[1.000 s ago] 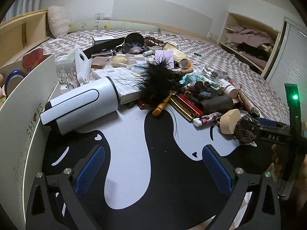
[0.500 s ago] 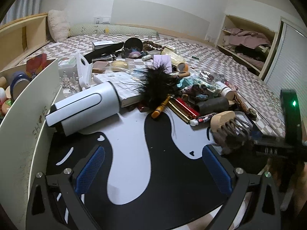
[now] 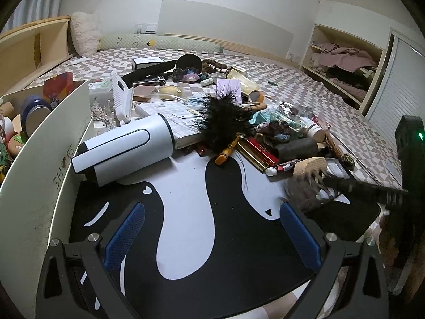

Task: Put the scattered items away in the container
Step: 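Close the right gripper on the brown coiled spiral and lift it, then close the left gripper on the coiled spiral while the right gripper releases it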

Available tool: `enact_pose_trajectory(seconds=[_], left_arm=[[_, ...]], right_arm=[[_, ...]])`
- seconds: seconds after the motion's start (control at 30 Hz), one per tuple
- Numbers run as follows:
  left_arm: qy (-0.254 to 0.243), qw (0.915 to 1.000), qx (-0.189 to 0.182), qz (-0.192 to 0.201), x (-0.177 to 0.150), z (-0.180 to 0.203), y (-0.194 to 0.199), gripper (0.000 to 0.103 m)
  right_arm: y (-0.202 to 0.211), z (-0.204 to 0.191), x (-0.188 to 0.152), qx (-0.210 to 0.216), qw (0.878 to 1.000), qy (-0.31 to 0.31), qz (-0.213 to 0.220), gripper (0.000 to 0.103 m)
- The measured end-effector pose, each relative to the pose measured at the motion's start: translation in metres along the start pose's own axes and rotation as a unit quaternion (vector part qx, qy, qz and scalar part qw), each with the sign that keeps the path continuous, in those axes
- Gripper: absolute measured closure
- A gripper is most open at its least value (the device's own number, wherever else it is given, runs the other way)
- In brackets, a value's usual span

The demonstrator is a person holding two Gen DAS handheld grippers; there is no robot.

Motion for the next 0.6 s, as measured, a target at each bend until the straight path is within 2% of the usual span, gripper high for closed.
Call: enact_pose_trajectory(seconds=[0.03,0.13,0.2,0.33,0.4,0.43,0.5,0.6], left_arm=[[0.000,1.0000,-0.001,-0.001,0.000,0.000,0.000,0.001],[-0.001,1.0000,-0.002,-0.003,0.000,0.001,-0.002,0.001],[-0.003,1.0000,-0.003,-0.003,0.000,0.003,-0.002,0.001],[-0.007,1.0000,-0.004,-0.003,-0.001,0.006,-0.003,0.001],[-0.009,0.9999,-0.001,-0.004,-0.001,0.007,-0.003,0.001],[-0.010,0.9999,0.000,-0.004,-0.001,0.007,-0.004,0.001],[-0.012,0.9999,0.000,-0.006,-0.002,0.007,-0.004,0.001],[-0.014,0.9999,0.000,-0.008,-0.004,0.007,-0.005,0.001]], right_arm=[[0.002,0.010,0.003,0.001,1.000,-0.024,0.007,0.047],[-0.009,0.039,0.010,0.057,0.993,-0.101,-0.006,0.048],[-0.022,0.047,0.010,0.068,0.990,-0.122,-0.019,0.048],[-0.043,0.042,0.008,0.081,0.989,-0.119,-0.034,0.051],[-0.048,0.031,0.010,0.104,0.988,-0.107,-0.039,0.056],[-0.050,0.025,0.011,0.116,0.987,-0.101,-0.041,0.063],[-0.053,0.008,0.011,0.108,0.991,-0.073,-0.041,0.063],[-0.059,-0.008,0.007,0.128,0.989,-0.057,-0.054,0.063]])
Point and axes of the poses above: each gripper's, at about its wrist camera, not at the fingertips, and y roughly against the way its jaws point, z to its right, x to its top, the point moved 2 cm from there along -y, roughly the way its jaws point, and after that the axes turned 9 degrees about -z, right-handed, at the moved point
